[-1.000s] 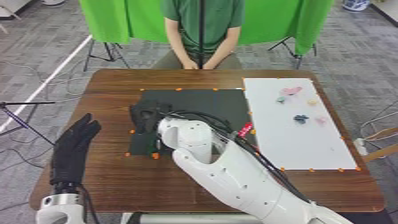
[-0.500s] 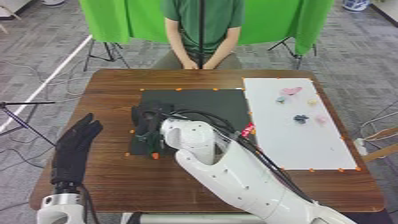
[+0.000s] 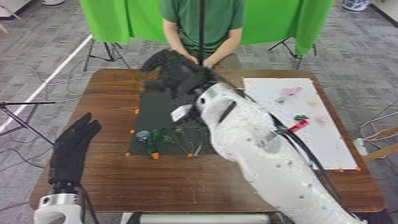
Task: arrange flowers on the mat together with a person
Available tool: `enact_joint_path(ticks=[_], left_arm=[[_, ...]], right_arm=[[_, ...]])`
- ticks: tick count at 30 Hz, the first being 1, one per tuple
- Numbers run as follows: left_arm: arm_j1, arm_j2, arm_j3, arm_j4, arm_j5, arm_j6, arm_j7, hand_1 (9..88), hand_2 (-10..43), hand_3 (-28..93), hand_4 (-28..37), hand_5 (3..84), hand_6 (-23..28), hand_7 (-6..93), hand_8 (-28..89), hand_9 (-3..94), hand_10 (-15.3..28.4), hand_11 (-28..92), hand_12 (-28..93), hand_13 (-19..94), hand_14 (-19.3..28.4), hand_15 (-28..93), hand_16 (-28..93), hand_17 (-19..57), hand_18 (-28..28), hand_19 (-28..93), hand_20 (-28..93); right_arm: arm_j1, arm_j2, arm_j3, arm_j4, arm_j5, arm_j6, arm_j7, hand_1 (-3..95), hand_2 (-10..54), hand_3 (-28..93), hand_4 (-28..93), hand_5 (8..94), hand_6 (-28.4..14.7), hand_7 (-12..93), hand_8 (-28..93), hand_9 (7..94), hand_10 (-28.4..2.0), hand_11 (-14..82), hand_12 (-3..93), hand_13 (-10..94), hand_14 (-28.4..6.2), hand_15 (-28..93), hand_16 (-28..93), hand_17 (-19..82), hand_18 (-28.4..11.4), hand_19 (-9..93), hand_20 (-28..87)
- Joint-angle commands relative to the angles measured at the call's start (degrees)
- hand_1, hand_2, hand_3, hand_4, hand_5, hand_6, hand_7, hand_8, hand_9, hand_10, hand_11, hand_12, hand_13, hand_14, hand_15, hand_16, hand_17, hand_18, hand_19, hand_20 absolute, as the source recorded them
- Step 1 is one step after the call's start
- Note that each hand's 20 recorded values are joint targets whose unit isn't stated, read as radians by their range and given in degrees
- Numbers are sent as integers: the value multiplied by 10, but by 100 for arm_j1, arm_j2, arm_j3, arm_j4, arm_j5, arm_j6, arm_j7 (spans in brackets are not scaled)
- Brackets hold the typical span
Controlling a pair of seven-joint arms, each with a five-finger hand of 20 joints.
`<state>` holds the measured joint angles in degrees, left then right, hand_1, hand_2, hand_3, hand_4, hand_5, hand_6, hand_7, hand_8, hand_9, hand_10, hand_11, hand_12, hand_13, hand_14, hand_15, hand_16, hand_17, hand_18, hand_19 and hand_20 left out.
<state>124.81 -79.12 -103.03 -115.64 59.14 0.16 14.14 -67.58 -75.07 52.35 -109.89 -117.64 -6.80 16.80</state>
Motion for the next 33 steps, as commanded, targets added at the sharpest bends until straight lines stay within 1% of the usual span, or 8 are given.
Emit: enact_joint_path(ticks=[1,3,4,7,12,15,24,33], left_arm=[[63,-3,23,-46,124,-97,-41,243,-95,661,-229,423,32,121,-57,421,123,130,148,327,148,89,30,43,85,12,147],[12,16,68,-39,133,-144,-61,242,-95,662,-229,423,32,121,-57,421,122,130,148,327,148,89,30,43,85,11,147],[-1,19,97,-40,149,-156,-54,243,-95,661,-229,423,32,122,-57,421,122,130,148,328,148,90,30,43,85,11,147],[-61,15,166,-38,258,-244,-55,244,-95,661,-229,423,32,121,-57,421,122,130,148,328,147,90,30,43,85,11,147],[-152,-36,245,-55,393,-385,-46,244,-95,661,-228,424,32,122,-57,423,122,131,148,327,148,89,30,43,85,12,147],[-181,-49,246,-58,394,-434,-49,244,-95,660,-228,424,32,122,-57,422,122,130,147,327,148,89,30,43,85,11,147],[-78,-87,188,-117,323,-358,-32,244,-95,660,-227,424,33,122,-57,422,122,131,148,328,149,89,30,42,85,11,147],[-52,-81,156,-132,296,-409,-103,246,-95,660,-226,423,32,122,-57,422,123,129,148,326,150,89,32,37,95,10,148]], right_arm=[[-2394,1068,2080,-1161,1754,1146,112,348,-95,702,-192,497,-13,122,-100,732,-148,187,190,705,-112,411,268,267,-203,661,397],[-3081,974,2623,-1332,2555,1382,-255,332,-95,711,-188,487,-15,126,-99,689,-152,177,184,638,-126,380,243,236,-191,599,387],[-3185,1588,2460,-1371,3425,2090,-485,313,-95,719,-184,484,-17,129,-101,662,-156,168,180,604,-134,355,230,220,-184,560,376],[-3935,1361,2869,-1431,4413,2485,-1252,219,-20,718,-170,481,-25,121,-95,550,-173,107,158,483,-161,197,220,182,-171,409,322],[-5023,187,3562,-1532,4319,2186,-2292,137,33,725,-161,439,-30,81,-76,443,-170,47,134,345,-155,88,214,160,-156,209,267],[-5437,-21,3699,-1602,4447,2305,-2726,116,35,747,-166,422,-24,77,-76,419,-165,42,121,308,-139,72,184,156,-143,135,264],[-5762,-94,3824,-1623,4624,2330,-3211,98,36,781,-178,400,-14,90,-87,411,-162,41,108,288,-118,69,139,162,-121,59,263],[-5681,-69,3641,-1611,4731,2770,-3436,99,44,788,-181,402,-13,102,-89,410,-155,41,108,295,-117,81,132,167,-120,59,273]])
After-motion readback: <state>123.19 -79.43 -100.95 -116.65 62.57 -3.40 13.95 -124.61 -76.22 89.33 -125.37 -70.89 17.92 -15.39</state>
